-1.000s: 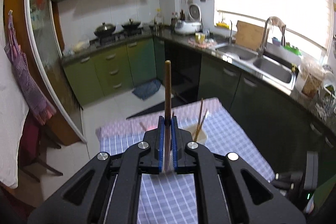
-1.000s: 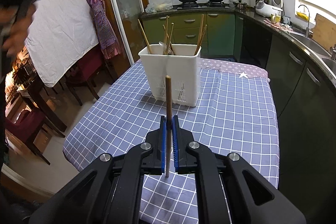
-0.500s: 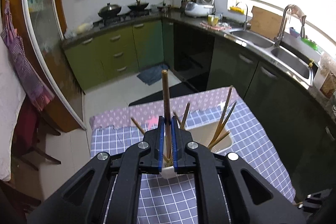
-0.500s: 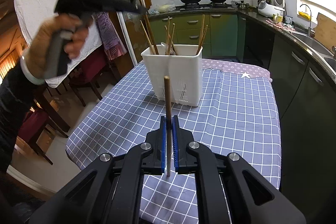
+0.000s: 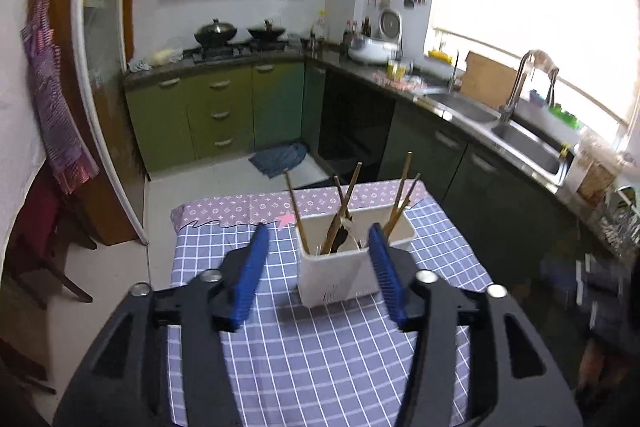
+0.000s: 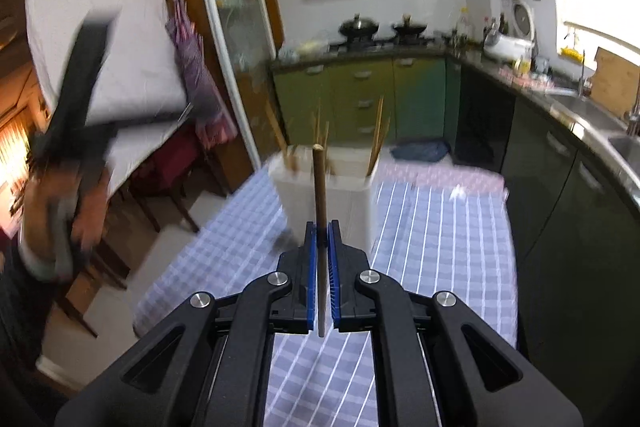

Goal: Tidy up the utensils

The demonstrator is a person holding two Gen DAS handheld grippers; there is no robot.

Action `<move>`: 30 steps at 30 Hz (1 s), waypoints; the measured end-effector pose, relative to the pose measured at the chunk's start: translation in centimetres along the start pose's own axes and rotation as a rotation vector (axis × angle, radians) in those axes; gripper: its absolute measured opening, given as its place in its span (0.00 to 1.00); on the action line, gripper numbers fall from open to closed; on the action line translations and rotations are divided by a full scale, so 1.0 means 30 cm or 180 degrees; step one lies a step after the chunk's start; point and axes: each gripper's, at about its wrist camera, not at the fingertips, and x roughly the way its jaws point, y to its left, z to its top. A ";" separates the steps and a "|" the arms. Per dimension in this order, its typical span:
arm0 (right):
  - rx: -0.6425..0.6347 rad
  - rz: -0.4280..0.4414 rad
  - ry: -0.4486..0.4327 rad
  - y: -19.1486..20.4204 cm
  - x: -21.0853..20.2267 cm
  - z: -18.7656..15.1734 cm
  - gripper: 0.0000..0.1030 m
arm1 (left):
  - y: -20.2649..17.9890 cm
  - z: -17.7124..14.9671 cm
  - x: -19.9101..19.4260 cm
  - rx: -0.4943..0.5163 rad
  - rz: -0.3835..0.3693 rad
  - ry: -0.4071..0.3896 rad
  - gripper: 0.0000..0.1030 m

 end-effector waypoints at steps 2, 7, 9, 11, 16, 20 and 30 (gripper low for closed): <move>0.0041 -0.0044 -0.0204 -0.003 -0.020 0.098 0.06 | 0.018 -0.058 -0.063 -0.0062 -0.0073 -0.0063 0.53; 0.0129 -0.0185 -0.0612 -0.013 -0.020 0.282 0.06 | 0.038 -0.210 -0.178 -0.0050 -0.0070 -0.0187 0.60; 0.0144 -0.0305 -0.0688 -0.021 0.021 0.334 0.06 | 0.045 -0.271 -0.214 -0.0063 -0.0035 -0.0239 0.67; 0.0225 -0.0338 -0.0632 -0.042 0.086 0.370 0.07 | 0.054 -0.324 -0.244 -0.0090 0.0007 -0.0306 0.79; 0.0309 -0.0420 -0.0458 -0.082 0.234 0.386 0.06 | 0.058 -0.436 -0.287 -0.0084 0.0170 -0.0427 0.91; 0.0301 -0.0461 -0.0309 -0.097 0.327 0.368 0.05 | 0.102 -0.492 -0.292 -0.0318 0.0152 -0.0470 0.92; 0.0209 -0.0283 -0.0441 -0.048 0.204 0.250 0.21 | 0.152 -0.564 -0.203 -0.0577 0.0093 -0.0200 0.93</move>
